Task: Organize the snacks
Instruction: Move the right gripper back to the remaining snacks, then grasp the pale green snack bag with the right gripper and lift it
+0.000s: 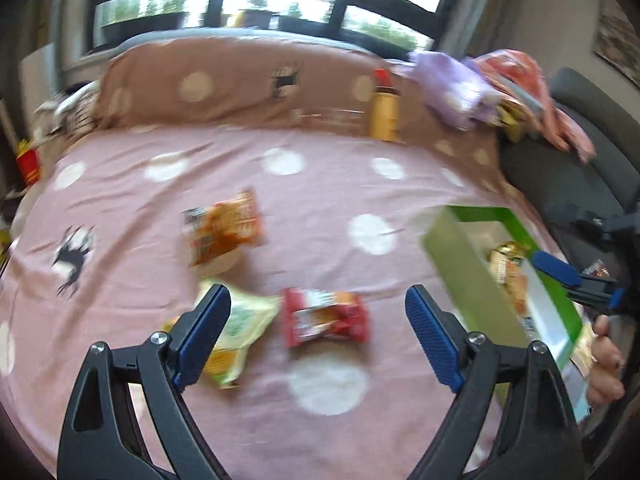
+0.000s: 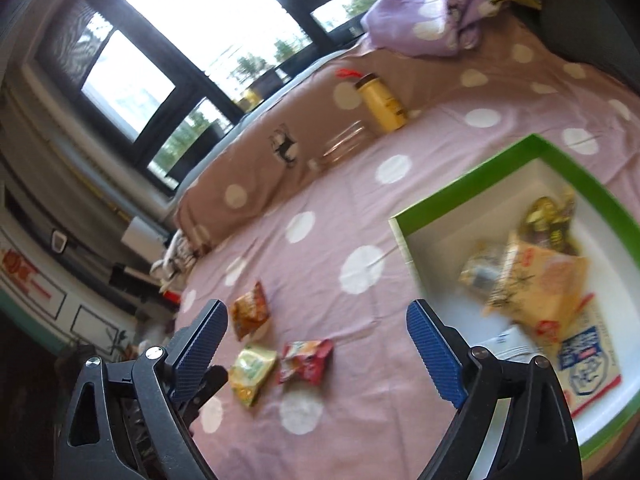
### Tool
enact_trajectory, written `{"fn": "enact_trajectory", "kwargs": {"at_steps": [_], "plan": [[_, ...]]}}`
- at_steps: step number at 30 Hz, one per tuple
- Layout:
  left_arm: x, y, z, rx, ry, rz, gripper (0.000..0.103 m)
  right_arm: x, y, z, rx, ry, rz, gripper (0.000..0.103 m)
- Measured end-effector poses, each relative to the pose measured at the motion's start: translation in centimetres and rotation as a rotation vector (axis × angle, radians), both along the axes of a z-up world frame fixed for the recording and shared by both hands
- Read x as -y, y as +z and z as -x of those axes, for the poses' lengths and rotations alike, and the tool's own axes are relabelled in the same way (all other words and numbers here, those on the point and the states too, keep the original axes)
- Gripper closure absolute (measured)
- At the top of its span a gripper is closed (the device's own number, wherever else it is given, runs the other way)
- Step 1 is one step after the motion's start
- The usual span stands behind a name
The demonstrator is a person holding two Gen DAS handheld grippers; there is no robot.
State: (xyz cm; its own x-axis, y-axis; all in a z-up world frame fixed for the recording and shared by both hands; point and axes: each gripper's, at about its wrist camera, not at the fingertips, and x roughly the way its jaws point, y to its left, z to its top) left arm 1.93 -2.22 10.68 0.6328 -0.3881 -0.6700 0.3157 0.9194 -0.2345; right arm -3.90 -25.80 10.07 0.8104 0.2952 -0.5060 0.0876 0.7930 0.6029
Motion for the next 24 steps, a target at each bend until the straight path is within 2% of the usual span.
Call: {"fn": "enact_trajectory", "kwargs": {"at_steps": [4, 10, 14, 17, 19, 21, 24], "plan": [[-4.0, -2.2, -1.3, -0.072, 0.111, -0.021, 0.014, -3.5, -1.0, -2.4, -0.024, 0.118, 0.003, 0.012], [-6.6, -5.3, -3.7, -0.24, 0.135, 0.044, 0.014, -9.4, -4.1, -6.8, -0.13, 0.319, -0.038, 0.012], [-7.0, -6.3, -4.3, -0.274, 0.158, 0.017, 0.014, -13.1, -6.8, -9.1, -0.219, 0.401, -0.061, 0.012], [-7.0, -7.4, -4.7, -0.309, 0.141, 0.041, 0.014, -14.8, -8.9, -10.5, -0.276, 0.426, -0.112, 0.023], [-7.0, -8.3, -5.1, -0.348, 0.153, 0.02, 0.014, -15.5, -10.0, -11.1, -0.306, 0.426, -0.117, 0.027], [-6.8, -8.3, -5.1, -0.328, 0.148, 0.008, 0.015, -16.2, -11.1, -11.6, -0.344, 0.422, -0.102, 0.034], [-6.0, -8.6, -5.2, -0.31, 0.124, -0.046, 0.015, -16.6, -12.5, -12.2, -0.374, 0.433, -0.142, 0.039]]}}
